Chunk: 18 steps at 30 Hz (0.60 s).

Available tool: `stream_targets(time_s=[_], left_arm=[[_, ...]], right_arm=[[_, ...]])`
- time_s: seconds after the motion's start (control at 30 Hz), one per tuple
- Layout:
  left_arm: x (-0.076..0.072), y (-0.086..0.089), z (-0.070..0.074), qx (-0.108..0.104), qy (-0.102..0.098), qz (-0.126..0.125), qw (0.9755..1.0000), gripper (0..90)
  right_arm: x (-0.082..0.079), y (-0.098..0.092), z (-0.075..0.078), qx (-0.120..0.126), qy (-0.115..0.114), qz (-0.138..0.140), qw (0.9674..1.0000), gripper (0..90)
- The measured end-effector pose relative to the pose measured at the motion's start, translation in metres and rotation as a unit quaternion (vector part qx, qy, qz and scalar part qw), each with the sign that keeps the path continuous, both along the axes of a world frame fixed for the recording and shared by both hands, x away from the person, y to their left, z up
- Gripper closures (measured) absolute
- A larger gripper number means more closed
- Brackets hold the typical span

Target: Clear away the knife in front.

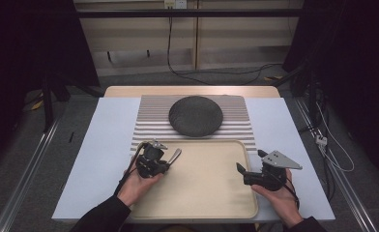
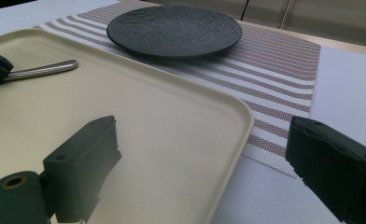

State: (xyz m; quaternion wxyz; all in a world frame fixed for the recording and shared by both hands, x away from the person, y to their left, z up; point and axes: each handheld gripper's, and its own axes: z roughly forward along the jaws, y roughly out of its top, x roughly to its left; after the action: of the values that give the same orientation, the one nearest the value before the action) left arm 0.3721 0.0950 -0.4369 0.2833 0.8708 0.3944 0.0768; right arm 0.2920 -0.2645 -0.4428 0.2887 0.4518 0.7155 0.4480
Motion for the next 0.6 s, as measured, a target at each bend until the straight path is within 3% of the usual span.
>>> stream_targets(time_s=[0.3,0.5,0.6], left_arm=[[-0.0096,-0.0004,-0.0011,-0.005,-0.003,0.007,1.0,79.6],[-0.0065,0.0051,-0.0016,-0.02,0.01,-0.009,0.9997,79.1],[-0.0074,0.0048,-0.0011,-0.026,0.016,-0.023,0.9993,69.1]], right_arm=[[0.0001,0.0,-0.0002,-0.002,0.0,-0.002,1.0,9.4],[0.0001,0.0,-0.0004,-0.001,0.0,0.001,1.0,9.4],[0.0005,0.0004,-0.0005,-0.001,0.0,0.003,1.0,9.4]])
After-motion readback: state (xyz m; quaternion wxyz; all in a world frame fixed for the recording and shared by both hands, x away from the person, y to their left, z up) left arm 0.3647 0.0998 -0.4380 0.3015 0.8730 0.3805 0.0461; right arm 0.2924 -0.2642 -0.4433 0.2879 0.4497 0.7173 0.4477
